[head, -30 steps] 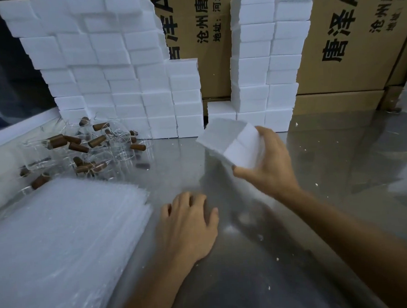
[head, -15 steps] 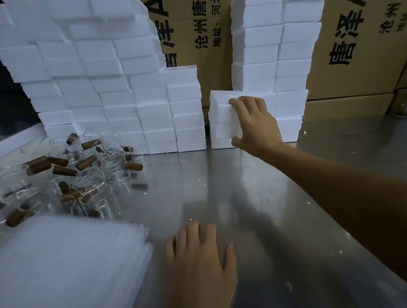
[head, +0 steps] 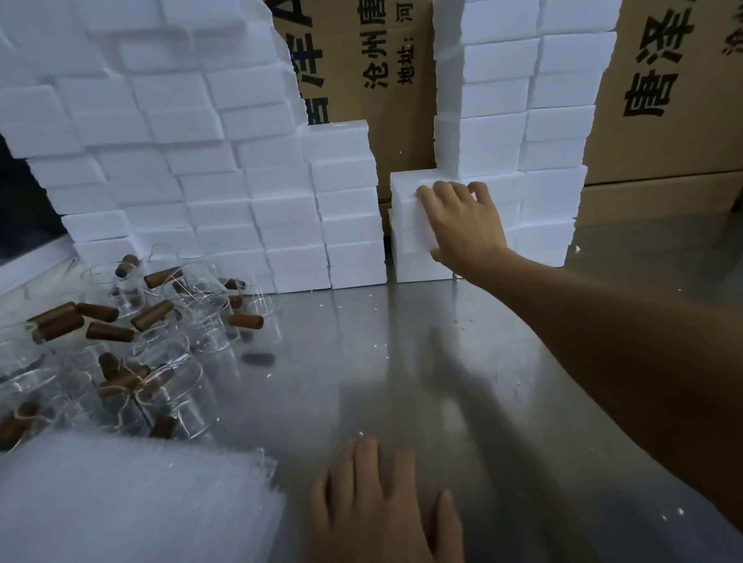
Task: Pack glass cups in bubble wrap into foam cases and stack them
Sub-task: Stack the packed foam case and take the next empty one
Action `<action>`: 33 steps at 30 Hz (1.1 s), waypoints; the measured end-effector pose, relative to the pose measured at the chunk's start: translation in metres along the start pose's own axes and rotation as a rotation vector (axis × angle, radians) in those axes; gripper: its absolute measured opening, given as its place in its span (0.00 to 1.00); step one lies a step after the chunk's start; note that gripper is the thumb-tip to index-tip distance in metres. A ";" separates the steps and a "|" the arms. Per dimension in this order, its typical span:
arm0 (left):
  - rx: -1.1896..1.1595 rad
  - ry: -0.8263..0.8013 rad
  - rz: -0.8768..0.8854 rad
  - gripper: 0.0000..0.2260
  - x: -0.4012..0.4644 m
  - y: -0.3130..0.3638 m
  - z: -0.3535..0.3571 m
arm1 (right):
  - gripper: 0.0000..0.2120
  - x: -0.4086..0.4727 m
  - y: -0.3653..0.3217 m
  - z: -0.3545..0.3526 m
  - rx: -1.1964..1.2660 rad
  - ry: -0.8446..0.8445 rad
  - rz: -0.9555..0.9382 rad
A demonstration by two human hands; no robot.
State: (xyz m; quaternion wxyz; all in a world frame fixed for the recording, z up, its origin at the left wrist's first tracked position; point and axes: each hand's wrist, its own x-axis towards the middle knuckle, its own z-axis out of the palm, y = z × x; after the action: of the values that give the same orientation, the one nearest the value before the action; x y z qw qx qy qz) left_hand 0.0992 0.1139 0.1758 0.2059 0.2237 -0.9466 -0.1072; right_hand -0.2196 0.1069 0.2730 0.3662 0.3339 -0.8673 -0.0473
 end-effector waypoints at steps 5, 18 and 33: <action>0.022 0.056 0.035 0.23 0.003 -0.002 0.004 | 0.39 0.021 0.001 0.004 0.031 -0.092 -0.031; -0.003 0.059 0.014 0.22 0.009 -0.001 0.006 | 0.41 0.037 -0.009 0.010 0.070 -0.184 0.073; 0.013 0.016 0.027 0.22 0.010 -0.004 0.004 | 0.47 0.085 -0.042 -0.038 0.279 0.054 0.043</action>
State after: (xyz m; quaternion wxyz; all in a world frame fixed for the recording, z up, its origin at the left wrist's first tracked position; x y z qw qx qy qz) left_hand 0.0911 0.1061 0.1740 0.2132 0.2132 -0.9486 -0.0965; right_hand -0.2145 0.0284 0.3378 0.3403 0.3642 -0.8622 0.0904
